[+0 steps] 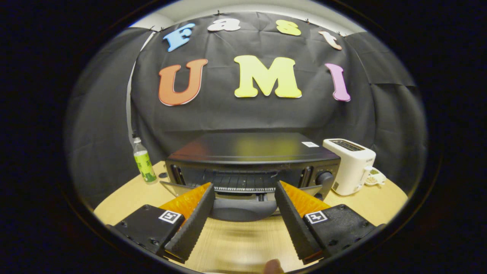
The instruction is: Open the toaster oven, put the food inside, and close the toaster oven door.
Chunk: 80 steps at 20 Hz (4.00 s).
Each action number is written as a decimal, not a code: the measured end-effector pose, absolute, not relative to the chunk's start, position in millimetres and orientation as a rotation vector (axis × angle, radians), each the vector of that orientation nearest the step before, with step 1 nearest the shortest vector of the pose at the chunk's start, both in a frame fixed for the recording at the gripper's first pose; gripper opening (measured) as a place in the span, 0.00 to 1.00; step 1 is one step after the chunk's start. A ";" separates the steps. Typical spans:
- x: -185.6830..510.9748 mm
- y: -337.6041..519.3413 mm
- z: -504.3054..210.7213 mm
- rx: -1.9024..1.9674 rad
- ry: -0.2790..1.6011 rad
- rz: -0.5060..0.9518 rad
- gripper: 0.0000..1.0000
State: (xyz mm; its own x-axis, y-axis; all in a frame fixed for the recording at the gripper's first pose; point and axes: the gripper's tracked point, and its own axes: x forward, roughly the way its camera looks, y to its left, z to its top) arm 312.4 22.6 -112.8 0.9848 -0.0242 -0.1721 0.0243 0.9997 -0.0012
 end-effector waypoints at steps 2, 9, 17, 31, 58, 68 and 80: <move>297.5 24.7 -121.3 -0.016 0.206 -0.030 1.00; 251.7 26.2 -185.8 -0.051 0.341 -0.012 1.00; 222.6 12.1 -204.7 -0.014 0.451 0.032 1.00; 113.2 40.9 -194.8 -0.036 0.303 0.130 1.00; 89.6 42.3 -259.0 0.138 0.469 0.099 0.76; 135.6 45.6 -178.1 0.351 0.350 0.095 0.64; 246.5 34.4 -144.3 0.346 0.328 0.018 0.64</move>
